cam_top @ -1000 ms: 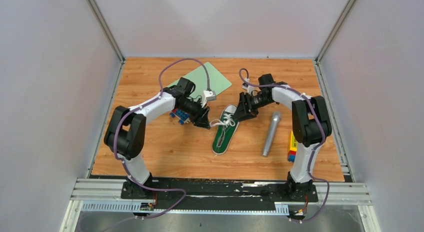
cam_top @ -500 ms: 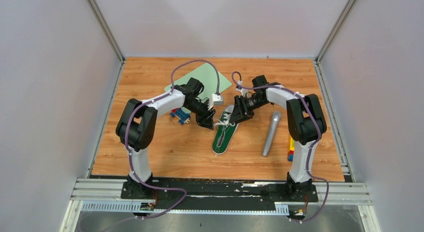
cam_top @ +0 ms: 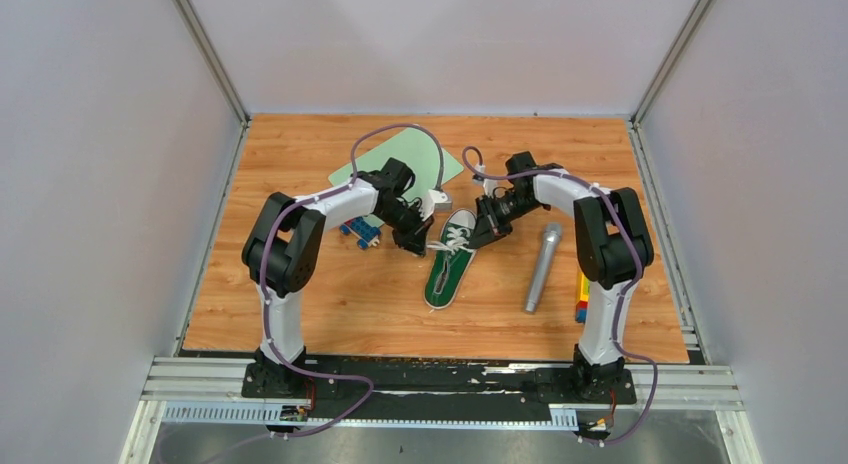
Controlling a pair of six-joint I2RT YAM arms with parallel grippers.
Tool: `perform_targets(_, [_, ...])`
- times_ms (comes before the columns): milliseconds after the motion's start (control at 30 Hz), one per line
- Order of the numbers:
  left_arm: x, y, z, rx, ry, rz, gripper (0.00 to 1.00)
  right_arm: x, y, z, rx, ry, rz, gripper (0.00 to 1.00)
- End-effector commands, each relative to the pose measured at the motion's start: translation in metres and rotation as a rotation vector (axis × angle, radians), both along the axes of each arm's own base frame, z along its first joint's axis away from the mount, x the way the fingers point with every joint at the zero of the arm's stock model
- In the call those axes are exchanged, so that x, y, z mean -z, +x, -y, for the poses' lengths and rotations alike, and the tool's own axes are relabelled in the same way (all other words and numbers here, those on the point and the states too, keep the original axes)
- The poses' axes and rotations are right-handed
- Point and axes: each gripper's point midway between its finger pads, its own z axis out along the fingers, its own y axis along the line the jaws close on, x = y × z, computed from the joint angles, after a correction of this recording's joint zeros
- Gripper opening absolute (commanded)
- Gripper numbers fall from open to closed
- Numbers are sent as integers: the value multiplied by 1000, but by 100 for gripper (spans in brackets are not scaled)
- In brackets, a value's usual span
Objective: Tie the shoes
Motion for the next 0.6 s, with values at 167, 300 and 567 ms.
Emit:
perform_targets(167, [-9,-1,-31,-121,137,14,0,-13,-2,39,28,-93,92,0])
perform_targets(300, [-3,0,-41,-139,194,24,0,-10,-3,40,26,-100,87,0])
perform_targets(567, [-3,-1,-46,-135,211,41,0,-8,-5,41,21,-105,83,0])
